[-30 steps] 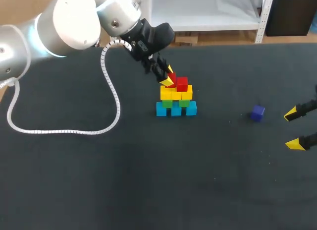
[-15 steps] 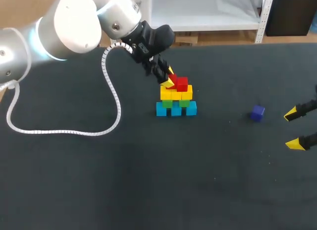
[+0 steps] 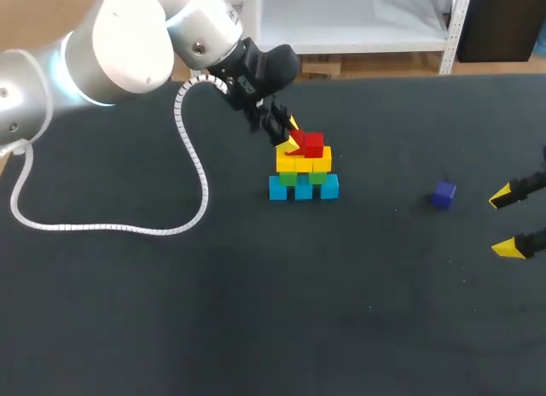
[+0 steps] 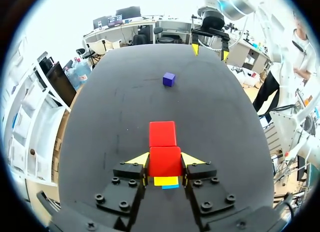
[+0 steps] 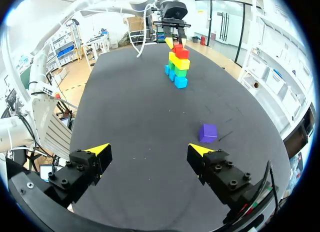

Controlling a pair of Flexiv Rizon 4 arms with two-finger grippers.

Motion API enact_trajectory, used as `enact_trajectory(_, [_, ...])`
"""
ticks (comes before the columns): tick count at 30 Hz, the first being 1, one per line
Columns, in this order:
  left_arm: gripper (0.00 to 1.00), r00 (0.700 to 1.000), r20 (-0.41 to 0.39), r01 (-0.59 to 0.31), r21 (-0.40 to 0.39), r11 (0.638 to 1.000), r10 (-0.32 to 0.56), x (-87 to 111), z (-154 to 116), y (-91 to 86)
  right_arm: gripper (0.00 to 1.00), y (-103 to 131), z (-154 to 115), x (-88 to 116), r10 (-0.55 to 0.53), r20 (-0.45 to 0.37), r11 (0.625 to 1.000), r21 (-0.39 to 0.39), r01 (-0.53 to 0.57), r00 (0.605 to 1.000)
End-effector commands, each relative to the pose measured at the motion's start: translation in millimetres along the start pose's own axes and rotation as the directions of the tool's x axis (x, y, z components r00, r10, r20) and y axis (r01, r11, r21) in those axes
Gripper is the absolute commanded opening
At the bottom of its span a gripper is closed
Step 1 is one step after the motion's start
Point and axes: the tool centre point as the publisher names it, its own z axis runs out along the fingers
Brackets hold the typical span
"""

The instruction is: Place the blue cubes, place green cubes on the blue cubes, place the yellow cubes on the green cubes, then place the red cubes on the yellow cubes, and place purple cube on the red cubes.

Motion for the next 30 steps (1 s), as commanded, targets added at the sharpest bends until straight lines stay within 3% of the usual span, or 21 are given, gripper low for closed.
enact_trajectory(1, [0.00, 1.000, 0.003, 0.000, -0.002, 1.000, 0.000, 1.0, 0.1, -0.3, 1.00, -1.0, 1.0, 0.2, -0.001, 0.003, 1.000, -0.001, 0.001, 1.000])
enact_trajectory(30, [0.00, 1.000, 0.005, 0.006, 0.008, 1.000, -0.006, 2.0, 3.7, -1.6, 1.00, -1.0, 1.0, 0.2, -0.001, 0.003, 1.000, -0.001, 0.001, 1.000])
